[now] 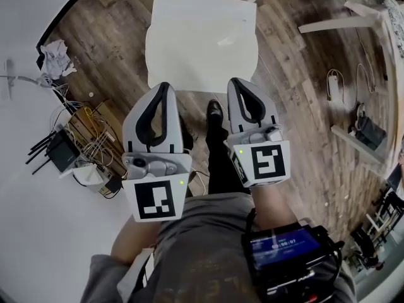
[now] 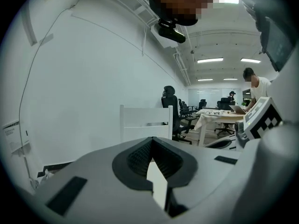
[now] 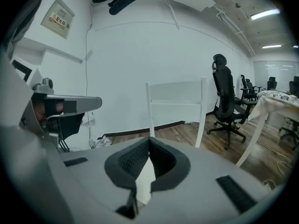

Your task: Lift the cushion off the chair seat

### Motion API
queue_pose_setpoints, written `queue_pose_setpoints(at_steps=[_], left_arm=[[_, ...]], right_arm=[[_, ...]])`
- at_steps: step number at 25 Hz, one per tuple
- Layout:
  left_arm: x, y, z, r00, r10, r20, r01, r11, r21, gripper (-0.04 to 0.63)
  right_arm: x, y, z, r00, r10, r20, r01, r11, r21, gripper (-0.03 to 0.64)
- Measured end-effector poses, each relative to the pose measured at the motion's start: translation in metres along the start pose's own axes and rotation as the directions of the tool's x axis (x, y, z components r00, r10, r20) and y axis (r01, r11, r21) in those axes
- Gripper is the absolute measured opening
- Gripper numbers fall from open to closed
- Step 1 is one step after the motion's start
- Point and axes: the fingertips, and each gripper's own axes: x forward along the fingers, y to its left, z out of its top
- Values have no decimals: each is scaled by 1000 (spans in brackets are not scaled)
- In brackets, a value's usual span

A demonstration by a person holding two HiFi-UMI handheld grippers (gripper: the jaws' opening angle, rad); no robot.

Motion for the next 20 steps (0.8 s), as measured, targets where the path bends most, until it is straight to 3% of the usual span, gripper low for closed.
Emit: queue_pose_setpoints(at_steps=[20], left_arm=[[75,8,-143,997,-60,-52,59,998,-33,6]], right_arm=[[88,-15,-164,993,-18,-114,29,995,94,8]])
